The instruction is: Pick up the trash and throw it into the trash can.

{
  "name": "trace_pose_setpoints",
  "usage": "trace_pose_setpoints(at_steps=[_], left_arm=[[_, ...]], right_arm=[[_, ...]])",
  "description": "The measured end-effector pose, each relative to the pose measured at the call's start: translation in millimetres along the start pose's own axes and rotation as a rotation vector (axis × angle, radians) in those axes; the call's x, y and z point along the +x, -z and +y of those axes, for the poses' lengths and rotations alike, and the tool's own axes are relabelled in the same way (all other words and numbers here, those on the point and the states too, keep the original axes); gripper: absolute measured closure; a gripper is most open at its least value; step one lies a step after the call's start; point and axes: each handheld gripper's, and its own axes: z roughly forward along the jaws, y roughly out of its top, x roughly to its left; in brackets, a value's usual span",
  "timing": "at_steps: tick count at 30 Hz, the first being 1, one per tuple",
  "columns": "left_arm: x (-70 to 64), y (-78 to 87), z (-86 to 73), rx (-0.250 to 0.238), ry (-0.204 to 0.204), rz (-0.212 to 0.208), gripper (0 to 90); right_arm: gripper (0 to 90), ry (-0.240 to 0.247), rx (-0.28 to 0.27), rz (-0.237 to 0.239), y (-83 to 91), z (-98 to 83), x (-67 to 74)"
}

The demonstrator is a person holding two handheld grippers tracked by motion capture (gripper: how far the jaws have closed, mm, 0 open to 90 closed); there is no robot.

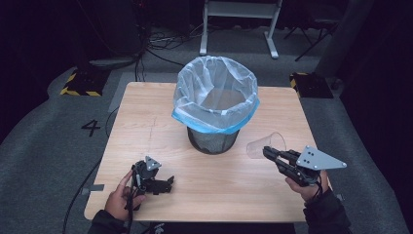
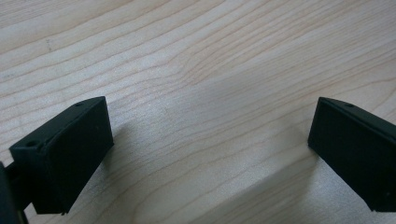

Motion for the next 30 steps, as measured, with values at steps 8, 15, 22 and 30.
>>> trace_pose_setpoints(at_steps=[8,15,22,30], left_arm=[[0.0,0.0,0.0,0.0,0.0,0.0,0.1],[0.0,0.0,0.0,0.0,0.0,0.0,0.1],[0.0,0.0,0.0,0.0,-0.001,0.0,0.1],[0.0,0.0,0.0,0.0,0.0,0.0,0.1]], right_arm=[[86.0,0.01,-0.04,-0.029,4.9,12.3,-4.4],[86.1,0.023,-0.083,-0.064,12.2,26.3,-10.9],[86.2,0.024,-0.134,-0.105,18.9,40.0,-16.8],[86.3,0.044,-0.157,-0.133,21.3,53.3,-21.5]])
